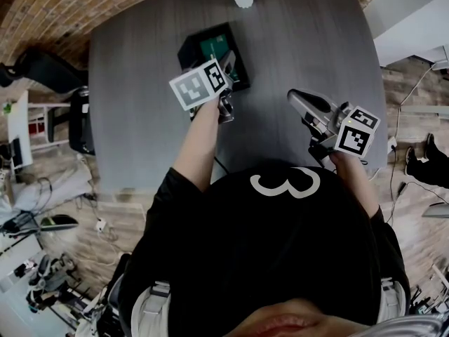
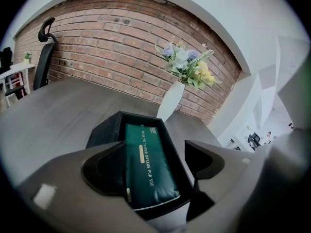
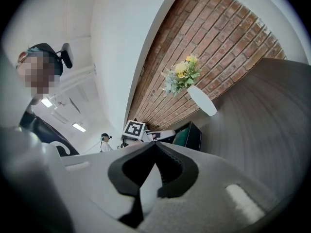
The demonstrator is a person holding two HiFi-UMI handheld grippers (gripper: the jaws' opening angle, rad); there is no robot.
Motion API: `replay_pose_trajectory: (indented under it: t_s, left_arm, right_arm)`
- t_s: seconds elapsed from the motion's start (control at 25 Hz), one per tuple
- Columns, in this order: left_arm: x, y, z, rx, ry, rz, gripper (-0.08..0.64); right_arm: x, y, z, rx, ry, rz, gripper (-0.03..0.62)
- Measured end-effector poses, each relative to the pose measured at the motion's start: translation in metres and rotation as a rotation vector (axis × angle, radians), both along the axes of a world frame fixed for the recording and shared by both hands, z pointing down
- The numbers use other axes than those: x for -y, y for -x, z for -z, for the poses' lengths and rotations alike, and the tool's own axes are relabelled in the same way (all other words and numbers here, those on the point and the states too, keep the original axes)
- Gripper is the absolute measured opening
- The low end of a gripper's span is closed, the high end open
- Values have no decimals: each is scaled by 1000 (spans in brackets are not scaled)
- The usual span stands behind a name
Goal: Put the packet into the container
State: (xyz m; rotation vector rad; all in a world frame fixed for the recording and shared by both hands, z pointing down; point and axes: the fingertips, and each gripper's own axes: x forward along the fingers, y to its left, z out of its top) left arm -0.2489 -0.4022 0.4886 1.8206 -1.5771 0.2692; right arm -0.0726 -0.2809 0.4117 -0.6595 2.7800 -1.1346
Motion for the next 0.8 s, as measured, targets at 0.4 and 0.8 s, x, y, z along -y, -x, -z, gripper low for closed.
replay_pose_trajectory:
  t_s: [0.4,0.8]
  left_arm:
    - [-24,-4,28,-20,-138,-93,277]
    - [-101,-54,124,-22,-413,-403,118]
  right_arm:
    - [-5,1,15,11,-50,15,2]
    - [-14,-2,52,-34,-190,62,2]
